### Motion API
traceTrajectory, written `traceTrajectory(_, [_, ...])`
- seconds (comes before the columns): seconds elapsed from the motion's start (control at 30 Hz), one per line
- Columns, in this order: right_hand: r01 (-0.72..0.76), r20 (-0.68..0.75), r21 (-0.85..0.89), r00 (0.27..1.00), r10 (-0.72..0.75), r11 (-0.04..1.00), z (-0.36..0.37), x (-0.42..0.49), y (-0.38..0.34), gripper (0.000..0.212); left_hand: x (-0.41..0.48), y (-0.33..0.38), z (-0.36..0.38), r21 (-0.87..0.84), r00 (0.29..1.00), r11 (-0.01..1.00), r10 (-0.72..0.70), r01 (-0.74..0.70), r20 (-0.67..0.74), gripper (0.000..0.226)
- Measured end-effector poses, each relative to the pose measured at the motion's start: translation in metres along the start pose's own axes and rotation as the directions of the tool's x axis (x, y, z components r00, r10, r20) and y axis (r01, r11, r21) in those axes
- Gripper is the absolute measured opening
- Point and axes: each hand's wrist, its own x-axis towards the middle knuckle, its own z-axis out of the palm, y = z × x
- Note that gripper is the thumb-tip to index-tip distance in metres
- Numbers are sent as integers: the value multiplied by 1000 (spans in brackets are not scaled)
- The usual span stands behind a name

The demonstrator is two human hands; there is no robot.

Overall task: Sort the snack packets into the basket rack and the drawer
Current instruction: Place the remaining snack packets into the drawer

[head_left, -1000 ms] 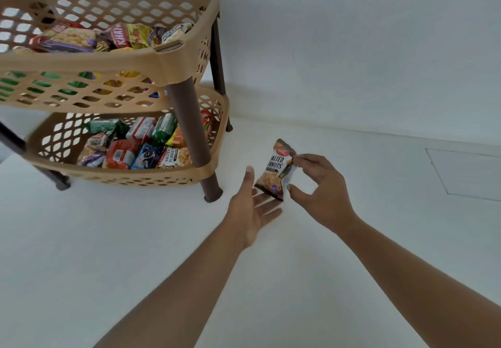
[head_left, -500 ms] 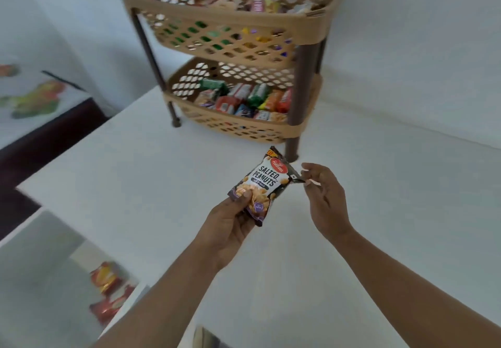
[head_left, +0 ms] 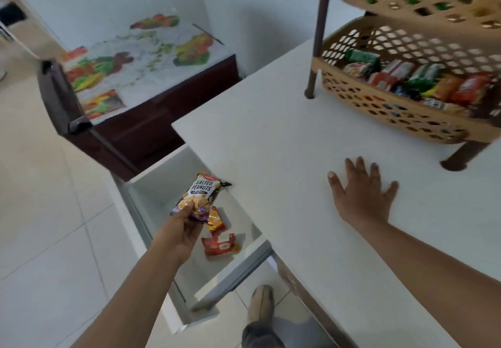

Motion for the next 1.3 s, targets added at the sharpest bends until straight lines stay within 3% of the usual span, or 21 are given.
traceTrajectory(0.2, [-12,-41,-106,999,7,994,6,1,-3,77,95,9,-9,22,976,996,-78,85,-205,34])
traceTrajectory(0.4, [-25,-38,-138,999,20,990,2,2,-8,74,165,10,-13,111,939,984,-94,137,-330,38])
traceTrajectory(0.67, [-43,-20,-185,999,40,982,-1,1,-10,73,225,14,-22,304,950,941,-54,152,-307,29])
traceTrajectory(0.87, [-17,-24,-190,1000,12,982,1,1,-10,76,251,13,-27,349,939,914,-84,206,-334,40])
traceTrajectory(1.1, [158,-46,-101,986,-163,982,2,0,-11,62,256,23,-23,396,924,898,-30,192,-380,54])
traceTrajectory(1.3, [180,-58,-107,981,-187,978,1,0,-11,61,248,29,-18,396,921,911,52,115,-386,55])
